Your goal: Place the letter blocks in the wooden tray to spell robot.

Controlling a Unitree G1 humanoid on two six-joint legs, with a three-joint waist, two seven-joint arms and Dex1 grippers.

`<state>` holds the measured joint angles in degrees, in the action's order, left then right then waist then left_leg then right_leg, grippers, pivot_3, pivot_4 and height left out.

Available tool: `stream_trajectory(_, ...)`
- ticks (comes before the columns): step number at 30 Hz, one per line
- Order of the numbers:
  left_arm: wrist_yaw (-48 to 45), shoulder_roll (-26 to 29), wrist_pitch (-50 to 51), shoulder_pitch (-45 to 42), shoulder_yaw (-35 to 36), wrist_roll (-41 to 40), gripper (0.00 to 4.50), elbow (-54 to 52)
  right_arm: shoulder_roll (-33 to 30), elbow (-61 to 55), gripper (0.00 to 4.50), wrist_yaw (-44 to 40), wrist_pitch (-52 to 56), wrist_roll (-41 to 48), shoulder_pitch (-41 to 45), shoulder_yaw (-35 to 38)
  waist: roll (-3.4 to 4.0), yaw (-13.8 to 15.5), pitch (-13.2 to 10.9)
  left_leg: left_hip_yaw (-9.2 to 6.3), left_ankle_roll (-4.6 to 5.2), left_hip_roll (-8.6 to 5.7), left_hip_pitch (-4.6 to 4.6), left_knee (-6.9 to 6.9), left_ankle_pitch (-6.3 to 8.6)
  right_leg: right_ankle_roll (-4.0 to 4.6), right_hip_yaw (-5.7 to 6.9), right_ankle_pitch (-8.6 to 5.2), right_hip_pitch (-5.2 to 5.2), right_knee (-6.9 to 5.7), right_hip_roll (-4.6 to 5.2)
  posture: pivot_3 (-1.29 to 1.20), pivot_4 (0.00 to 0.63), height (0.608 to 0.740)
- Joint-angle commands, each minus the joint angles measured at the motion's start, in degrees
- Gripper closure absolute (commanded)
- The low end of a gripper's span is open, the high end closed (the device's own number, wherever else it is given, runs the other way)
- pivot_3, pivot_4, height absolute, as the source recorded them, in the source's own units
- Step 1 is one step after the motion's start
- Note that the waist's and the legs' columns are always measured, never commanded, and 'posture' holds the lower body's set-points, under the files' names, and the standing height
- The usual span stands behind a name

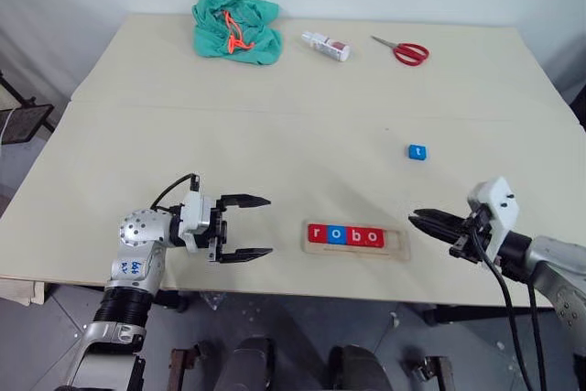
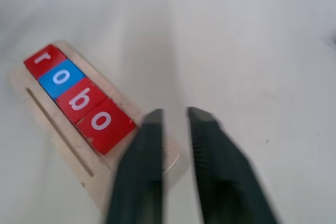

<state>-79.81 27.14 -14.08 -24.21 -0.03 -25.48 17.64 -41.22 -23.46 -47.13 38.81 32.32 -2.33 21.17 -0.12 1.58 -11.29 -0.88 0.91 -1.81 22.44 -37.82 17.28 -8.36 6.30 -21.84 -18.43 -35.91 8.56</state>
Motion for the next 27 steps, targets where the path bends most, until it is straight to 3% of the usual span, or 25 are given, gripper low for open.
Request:
stream_trajectory(1, -1.0, 0.1, -1.0, -0.6, 0.4, -0.2, 0.00, 0.2, 0.4, -2.5, 2.18, 1.1, -1.3, 1.7, -2.2, 4.3, 0.00, -0.1, 0.0, 0.03, 0.00, 0.00, -0.01, 0.00, 0.00, 0.00, -0.02, 0.00, 0.00, 0.00, 0.00, 0.00, 0.150, 0.740)
stream_trajectory(7, -2.3, 0.2, -1.0, -1.6, 0.4, -0.3, 0.00, 1.6, 0.8, -1.4, 0.03, 5.7, -1.5, 0.6, -2.2, 6.1, 0.00, -0.3, 0.0, 0.07, 0.00, 0.04, -0.06, 0.05, 0.00, 0.00, -0.04, 0.00, -0.01, -0.01, -0.03, 0.00, 0.150, 0.740)
stream_trajectory(11, -2.8, 0.0, -0.9, -2.0, 0.4, -0.3, 0.00, 1.8, 3.6, 0.2, 0.01, 13.3, -0.4, -1.2, 2.9, 3.5, 0.00, -0.3, 0.0, 0.07, 0.00, 0.03, -0.06, 0.04, 0.00, 0.00, -0.06, 0.00, -0.02, -0.01, -0.02, 0.00, 0.150, 0.740)
stream_trajectory(17, -2.6, -0.1, -0.1, -1.4, 0.0, -0.5, 0.00, 0.2, 10.7, 10.7, 0.01, 25.1, 0.0, -6.7, 18.1, -3.3, 0.01, -0.7, 0.0, 0.07, -0.02, 0.04, -0.08, 0.05, -0.01, 0.00, -0.10, 0.00, -0.07, -0.07, -0.03, 0.00, 0.150, 0.740)
stream_trajectory(27, -0.5, 1.2, 1.8, 3.1, 1.0, -1.1, 0.00, -5.7, 15.6, 36.1, 0.01, 31.2, -14.0, -18.5, 33.9, -10.0, 0.01, -1.7, 0.0, 0.01, -0.01, -0.01, -0.05, 0.19, -0.01, 0.00, -0.09, 0.00, -0.15, -0.11, -0.01, 0.00, 0.150, 0.740)
